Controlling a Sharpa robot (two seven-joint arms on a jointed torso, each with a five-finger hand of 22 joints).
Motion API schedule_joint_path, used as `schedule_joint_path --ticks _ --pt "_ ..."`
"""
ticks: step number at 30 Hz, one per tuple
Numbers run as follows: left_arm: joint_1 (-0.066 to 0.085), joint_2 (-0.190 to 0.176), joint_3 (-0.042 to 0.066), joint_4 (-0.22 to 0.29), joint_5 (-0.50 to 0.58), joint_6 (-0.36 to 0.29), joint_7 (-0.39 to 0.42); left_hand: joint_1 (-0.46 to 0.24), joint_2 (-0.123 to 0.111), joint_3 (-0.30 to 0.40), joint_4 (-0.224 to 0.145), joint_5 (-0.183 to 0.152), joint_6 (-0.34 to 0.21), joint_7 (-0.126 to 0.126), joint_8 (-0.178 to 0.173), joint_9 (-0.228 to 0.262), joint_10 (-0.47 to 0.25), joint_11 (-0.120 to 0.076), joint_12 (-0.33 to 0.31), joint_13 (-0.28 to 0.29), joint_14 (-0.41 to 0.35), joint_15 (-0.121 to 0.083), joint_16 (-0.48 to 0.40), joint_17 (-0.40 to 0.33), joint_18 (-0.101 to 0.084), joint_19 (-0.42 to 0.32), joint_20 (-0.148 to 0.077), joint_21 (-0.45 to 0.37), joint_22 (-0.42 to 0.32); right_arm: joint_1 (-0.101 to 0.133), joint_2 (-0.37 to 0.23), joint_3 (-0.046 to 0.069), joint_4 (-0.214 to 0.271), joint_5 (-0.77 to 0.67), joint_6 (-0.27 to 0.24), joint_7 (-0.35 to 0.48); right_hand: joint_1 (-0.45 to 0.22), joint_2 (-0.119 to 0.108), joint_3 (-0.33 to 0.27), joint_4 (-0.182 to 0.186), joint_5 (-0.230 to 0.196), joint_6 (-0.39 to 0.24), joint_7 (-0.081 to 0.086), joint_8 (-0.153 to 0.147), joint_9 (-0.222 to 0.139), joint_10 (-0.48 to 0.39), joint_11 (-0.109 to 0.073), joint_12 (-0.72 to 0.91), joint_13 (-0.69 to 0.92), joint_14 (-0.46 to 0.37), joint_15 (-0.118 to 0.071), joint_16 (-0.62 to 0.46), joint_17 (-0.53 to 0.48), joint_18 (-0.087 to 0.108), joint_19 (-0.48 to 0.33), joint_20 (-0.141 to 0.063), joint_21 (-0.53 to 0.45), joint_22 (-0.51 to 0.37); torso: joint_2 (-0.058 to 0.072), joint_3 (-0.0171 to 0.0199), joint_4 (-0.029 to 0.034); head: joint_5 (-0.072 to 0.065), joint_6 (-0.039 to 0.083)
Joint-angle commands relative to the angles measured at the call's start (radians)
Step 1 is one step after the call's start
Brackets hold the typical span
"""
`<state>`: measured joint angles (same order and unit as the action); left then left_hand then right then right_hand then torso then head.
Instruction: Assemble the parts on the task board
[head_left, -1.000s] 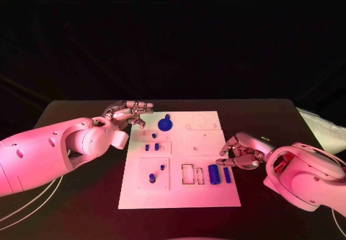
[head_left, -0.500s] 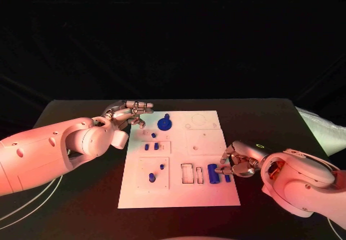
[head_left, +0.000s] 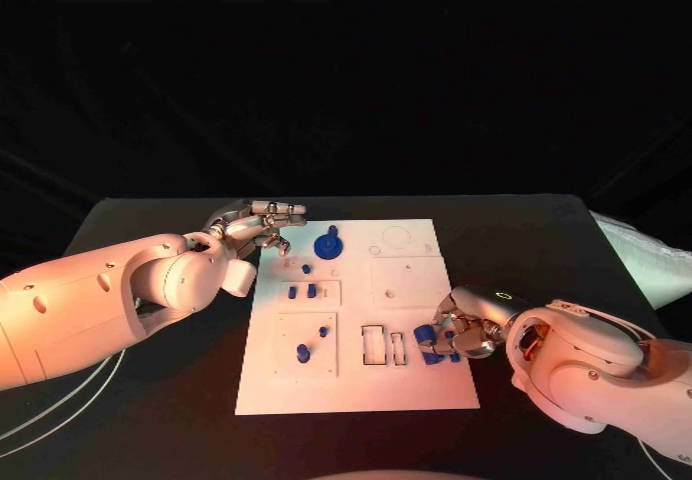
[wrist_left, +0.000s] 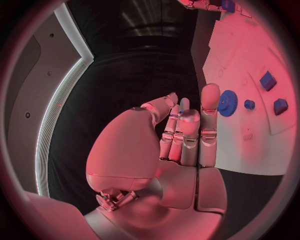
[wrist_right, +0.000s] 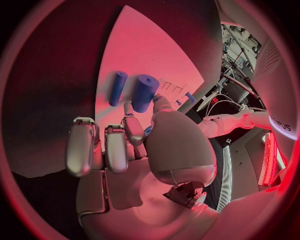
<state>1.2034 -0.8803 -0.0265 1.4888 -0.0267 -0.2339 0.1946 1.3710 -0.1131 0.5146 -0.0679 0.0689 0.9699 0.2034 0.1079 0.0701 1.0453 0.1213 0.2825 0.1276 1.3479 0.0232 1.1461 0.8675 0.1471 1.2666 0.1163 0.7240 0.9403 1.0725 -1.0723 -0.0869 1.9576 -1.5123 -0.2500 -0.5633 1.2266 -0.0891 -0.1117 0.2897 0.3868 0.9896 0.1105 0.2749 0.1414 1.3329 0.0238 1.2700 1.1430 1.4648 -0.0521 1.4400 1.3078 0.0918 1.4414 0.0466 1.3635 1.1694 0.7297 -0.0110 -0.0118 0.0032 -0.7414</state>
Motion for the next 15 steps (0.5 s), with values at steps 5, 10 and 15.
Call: schedule_joint_path --ticks 5,10,15 --pt "-0.002 0.000 0.000 0.001 -0.004 0.014 0.009 0.003 0.006 -0.003 -0.001 -0.003 -0.007 -0.003 0.006 -0.001 -0.006 -0.002 0.001 0.002 -0.006 0.002 0.002 0.000 0.019 -0.001 0.005 -0.004 -0.001 -0.013 0.027 -0.001 -0.018 -0.019 0.044 -0.015 0.014 0.029 -0.008 -0.004 0.006 0.001 -0.009 0.019 0.008 0.007 -0.003 0.009 0.011 0.070 -0.002 0.005 0.056 -0.015 -0.001 0.003 0.006 0.004 0.002 0.0019 0.0009 0.002 -0.004" --pt "-0.002 0.000 0.000 0.001 -0.004 0.014 0.008 0.002 0.006 -0.003 -0.001 -0.003 -0.007 -0.003 0.007 -0.001 -0.007 -0.002 0.002 0.002 -0.007 0.002 0.002 -0.002 0.019 -0.002 0.005 -0.005 -0.002 -0.022 0.041 -0.001 -0.026 -0.014 0.056 -0.016 0.019 0.036 -0.011 -0.003 0.011 0.005 -0.011 0.028 0.012 0.006 -0.005 0.008 0.013 0.070 -0.003 0.005 0.056 -0.015 -0.002 0.001 0.006 0.003 0.001 0.0010 0.0024 0.003 -0.007" --pt "-0.002 -0.001 0.000 0.002 -0.004 0.014 0.007 0.002 0.006 -0.003 -0.001 -0.003 -0.007 -0.003 0.007 -0.001 -0.007 -0.002 0.002 0.002 -0.007 0.002 0.002 -0.002 0.019 -0.002 0.005 -0.005 -0.002 -0.024 0.048 -0.001 -0.030 -0.010 0.028 -0.017 0.024 0.062 -0.010 -0.003 0.022 0.022 -0.018 0.047 0.021 0.012 -0.011 0.013 0.026 0.070 -0.007 0.007 0.059 -0.016 -0.001 -0.002 0.009 0.009 0.000 0.0004 0.0007 0.004 -0.008"
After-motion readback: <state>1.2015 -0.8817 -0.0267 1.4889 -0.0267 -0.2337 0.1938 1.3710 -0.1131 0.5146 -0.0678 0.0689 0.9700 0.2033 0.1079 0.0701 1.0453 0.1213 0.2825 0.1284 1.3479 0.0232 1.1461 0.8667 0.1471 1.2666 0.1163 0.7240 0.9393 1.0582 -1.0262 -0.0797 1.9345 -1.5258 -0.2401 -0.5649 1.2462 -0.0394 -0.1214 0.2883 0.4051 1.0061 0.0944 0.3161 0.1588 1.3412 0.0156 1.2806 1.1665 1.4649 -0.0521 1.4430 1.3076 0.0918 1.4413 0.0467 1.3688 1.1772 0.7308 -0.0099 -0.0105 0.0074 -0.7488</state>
